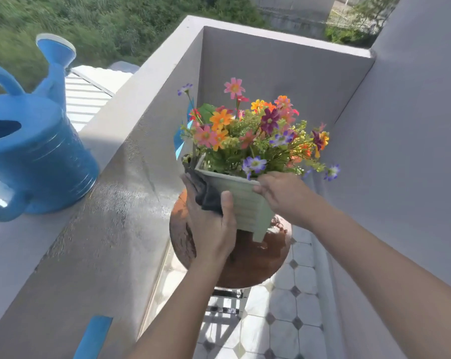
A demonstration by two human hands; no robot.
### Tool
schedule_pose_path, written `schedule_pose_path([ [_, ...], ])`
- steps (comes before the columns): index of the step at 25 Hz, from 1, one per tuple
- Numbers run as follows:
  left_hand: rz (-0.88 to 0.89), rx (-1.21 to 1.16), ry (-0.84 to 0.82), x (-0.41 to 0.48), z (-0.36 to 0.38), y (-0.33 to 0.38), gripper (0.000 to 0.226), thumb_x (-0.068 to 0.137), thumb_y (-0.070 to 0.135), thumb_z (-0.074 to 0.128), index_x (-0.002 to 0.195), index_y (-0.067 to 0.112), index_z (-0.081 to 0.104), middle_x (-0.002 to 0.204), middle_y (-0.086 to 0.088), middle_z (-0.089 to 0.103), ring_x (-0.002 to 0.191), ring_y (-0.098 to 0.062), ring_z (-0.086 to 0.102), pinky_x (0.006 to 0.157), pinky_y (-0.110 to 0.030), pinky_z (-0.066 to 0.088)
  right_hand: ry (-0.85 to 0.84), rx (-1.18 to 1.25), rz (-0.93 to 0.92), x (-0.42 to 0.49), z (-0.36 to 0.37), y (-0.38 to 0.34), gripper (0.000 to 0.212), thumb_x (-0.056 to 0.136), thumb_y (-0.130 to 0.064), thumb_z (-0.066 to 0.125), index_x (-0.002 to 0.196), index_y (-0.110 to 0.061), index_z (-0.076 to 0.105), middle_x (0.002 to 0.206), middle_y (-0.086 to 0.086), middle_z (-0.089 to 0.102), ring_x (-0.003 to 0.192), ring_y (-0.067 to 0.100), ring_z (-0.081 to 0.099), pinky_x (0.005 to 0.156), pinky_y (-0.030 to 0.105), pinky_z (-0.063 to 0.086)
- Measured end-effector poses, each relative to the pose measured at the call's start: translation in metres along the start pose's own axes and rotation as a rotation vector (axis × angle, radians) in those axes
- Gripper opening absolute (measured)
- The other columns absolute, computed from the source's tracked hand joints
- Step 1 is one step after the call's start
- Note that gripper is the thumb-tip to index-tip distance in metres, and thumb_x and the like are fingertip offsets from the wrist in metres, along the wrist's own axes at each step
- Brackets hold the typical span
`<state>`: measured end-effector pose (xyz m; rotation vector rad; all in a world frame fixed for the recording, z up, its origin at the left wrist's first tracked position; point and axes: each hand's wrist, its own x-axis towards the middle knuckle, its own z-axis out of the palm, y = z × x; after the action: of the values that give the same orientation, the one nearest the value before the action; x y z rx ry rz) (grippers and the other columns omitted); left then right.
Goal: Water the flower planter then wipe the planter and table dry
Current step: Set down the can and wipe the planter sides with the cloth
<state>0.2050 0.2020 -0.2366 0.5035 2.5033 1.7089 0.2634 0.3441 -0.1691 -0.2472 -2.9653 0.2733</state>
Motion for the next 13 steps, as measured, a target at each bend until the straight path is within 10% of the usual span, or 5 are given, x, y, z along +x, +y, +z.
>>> schedule_pose_path([
  [7, 0.357, 0.507, 0.156, -0.004, 0.027, -0.041, 0.065, 0.084, 0.026, 0.051, 0.144, 0.025, 0.024, 0.146, -0.015, 0.018, 0.112, -0.036, 0.036, 0.090, -0.058, 0.042, -0.020, 0.057, -0.011, 0.012, -0.008, 0.015, 0.032, 0.093, -0.035, 0.034, 0.070, -0.014, 0.042, 0.064, -0.004, 0.038, 0.067, 0.021, 0.040, 0.064, 0.030, 0.027],
  [13, 0.539, 0.386, 0.324, 0.031, 0.013, -0.021, 0.060, 0.074, -0.011, 0.064, 0.132, 0.001, 0.051, 0.125, -0.010, 0.036, 0.094, -0.031, 0.038, 0.087, -0.039, 0.039, -0.028, 0.025, -0.037, 0.011, -0.011, 0.018, 0.034, 0.090, -0.038, 0.030, 0.065, -0.015, 0.034, 0.056, -0.013, 0.028, 0.061, 0.020, 0.035, 0.059, 0.029, 0.016],
])
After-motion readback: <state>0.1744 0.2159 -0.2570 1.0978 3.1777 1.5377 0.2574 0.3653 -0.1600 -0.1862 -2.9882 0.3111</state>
